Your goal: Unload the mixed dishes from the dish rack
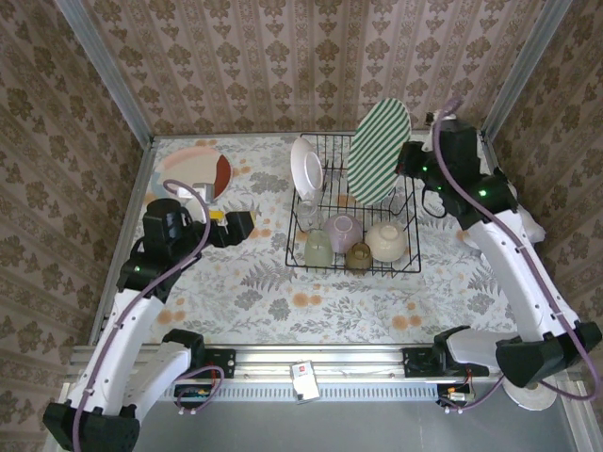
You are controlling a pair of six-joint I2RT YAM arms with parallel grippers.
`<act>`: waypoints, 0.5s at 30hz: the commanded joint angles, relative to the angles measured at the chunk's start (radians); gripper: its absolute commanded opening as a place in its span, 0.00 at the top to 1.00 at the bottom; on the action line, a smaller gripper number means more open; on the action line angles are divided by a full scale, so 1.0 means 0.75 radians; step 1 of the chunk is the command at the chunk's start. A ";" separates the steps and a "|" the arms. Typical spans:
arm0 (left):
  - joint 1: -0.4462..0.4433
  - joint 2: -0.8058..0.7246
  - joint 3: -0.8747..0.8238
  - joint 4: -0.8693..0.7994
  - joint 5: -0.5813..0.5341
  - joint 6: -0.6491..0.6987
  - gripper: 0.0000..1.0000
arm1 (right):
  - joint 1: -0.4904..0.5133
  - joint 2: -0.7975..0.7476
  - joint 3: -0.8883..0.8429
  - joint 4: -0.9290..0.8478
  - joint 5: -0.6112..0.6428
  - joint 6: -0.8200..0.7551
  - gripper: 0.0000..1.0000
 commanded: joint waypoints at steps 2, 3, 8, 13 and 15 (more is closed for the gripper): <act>0.046 0.038 -0.021 0.208 0.216 -0.126 0.00 | -0.108 -0.070 -0.103 0.253 -0.502 0.190 1.00; 0.060 0.054 -0.030 0.256 0.263 -0.158 0.00 | -0.130 -0.074 -0.140 0.295 -0.581 0.219 1.00; 0.136 0.154 -0.074 0.506 0.499 -0.341 0.00 | -0.203 -0.095 -0.328 0.567 -0.871 0.406 1.00; 0.215 0.240 -0.099 0.656 0.601 -0.464 0.01 | -0.223 -0.081 -0.437 0.791 -1.062 0.551 1.00; 0.246 0.273 -0.115 0.738 0.640 -0.529 0.02 | -0.230 -0.077 -0.486 0.901 -1.118 0.631 1.00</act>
